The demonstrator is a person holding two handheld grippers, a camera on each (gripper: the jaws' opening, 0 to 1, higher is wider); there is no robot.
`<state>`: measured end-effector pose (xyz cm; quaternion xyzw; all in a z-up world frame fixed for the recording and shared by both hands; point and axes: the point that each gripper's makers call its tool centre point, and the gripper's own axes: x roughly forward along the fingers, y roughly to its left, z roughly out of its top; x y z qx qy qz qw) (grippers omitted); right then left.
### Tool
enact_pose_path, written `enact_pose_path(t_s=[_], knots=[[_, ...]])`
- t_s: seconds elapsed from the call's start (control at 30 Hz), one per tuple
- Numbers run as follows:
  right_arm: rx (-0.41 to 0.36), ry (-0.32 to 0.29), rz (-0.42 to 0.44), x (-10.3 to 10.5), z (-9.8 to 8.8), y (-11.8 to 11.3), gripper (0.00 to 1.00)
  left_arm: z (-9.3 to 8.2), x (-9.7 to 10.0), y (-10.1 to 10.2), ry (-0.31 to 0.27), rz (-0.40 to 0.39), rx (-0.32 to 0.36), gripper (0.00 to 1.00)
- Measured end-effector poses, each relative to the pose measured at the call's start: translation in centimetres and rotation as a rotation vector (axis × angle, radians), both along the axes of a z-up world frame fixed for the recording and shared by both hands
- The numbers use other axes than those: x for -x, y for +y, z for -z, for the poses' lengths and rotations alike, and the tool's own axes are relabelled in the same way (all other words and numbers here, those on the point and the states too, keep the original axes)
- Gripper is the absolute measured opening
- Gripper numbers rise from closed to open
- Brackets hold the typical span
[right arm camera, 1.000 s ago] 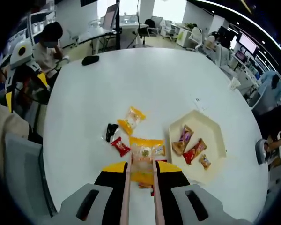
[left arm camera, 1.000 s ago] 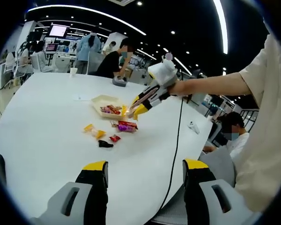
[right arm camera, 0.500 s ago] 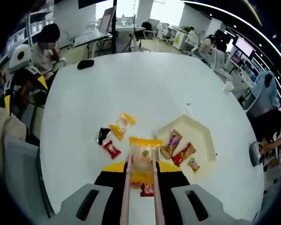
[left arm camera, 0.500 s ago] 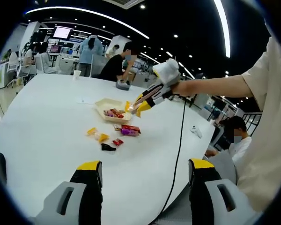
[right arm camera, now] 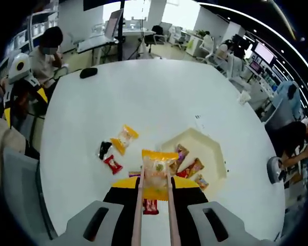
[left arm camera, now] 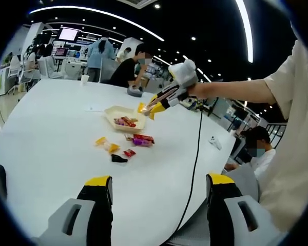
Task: Place the target food into the container with the food tongs after gripping and lifting it, then release it inside without dropping or visibly crushing the food.
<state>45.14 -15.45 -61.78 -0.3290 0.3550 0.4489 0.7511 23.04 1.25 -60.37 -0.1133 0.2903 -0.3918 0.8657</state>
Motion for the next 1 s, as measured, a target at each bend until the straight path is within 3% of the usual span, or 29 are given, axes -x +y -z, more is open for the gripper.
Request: enact_pose_path(t_s=[0.33,1.0], knots=[[-0.002,-0.025,0.006,-2.0,-0.7,-0.3,0.23,0.1,0.0,-0.2,0.004,0.006,-0.001,0.73],[-0.020,-0.051,0.025,-3.3,-2.4,-0.3,0.23,0.4,0.1,-0.3,0.013,0.010,-0.003,0.73]])
